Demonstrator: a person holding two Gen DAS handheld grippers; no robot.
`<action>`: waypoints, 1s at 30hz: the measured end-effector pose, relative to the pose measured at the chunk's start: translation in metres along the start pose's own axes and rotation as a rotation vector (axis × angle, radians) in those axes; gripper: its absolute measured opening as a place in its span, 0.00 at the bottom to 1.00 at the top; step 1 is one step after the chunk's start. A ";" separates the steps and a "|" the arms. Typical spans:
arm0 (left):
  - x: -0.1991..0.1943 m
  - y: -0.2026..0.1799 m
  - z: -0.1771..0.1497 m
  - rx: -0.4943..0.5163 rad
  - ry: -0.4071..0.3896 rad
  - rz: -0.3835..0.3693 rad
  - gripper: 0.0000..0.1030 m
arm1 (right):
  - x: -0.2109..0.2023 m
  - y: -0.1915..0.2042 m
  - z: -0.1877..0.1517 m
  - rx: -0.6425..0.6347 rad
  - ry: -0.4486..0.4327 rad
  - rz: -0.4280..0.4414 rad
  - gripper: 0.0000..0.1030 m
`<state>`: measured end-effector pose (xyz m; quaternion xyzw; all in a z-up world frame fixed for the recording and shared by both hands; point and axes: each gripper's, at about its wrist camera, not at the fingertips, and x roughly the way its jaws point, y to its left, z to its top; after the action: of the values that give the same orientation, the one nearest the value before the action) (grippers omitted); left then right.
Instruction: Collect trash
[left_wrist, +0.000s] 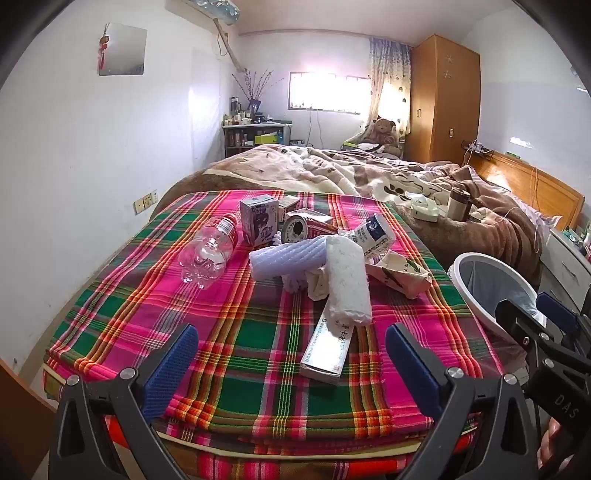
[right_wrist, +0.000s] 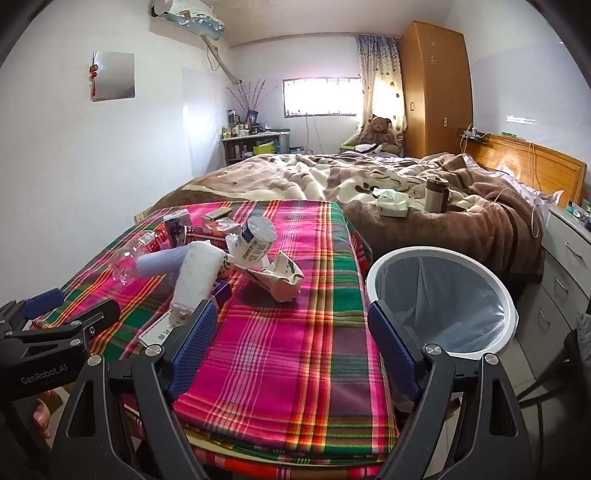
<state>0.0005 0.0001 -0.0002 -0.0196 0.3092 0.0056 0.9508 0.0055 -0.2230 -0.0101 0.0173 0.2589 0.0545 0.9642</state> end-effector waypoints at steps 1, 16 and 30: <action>0.000 0.000 0.000 0.000 -0.006 0.001 1.00 | 0.000 0.000 0.000 0.000 -0.001 0.001 0.83; 0.000 -0.001 0.000 0.005 -0.016 0.005 1.00 | 0.002 0.005 -0.002 -0.005 0.005 -0.001 0.83; -0.005 -0.002 -0.004 0.007 -0.018 0.005 1.00 | 0.000 0.001 -0.001 -0.003 0.006 -0.004 0.83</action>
<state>-0.0056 -0.0020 -0.0006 -0.0152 0.3007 0.0072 0.9536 0.0049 -0.2215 -0.0107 0.0153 0.2617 0.0529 0.9636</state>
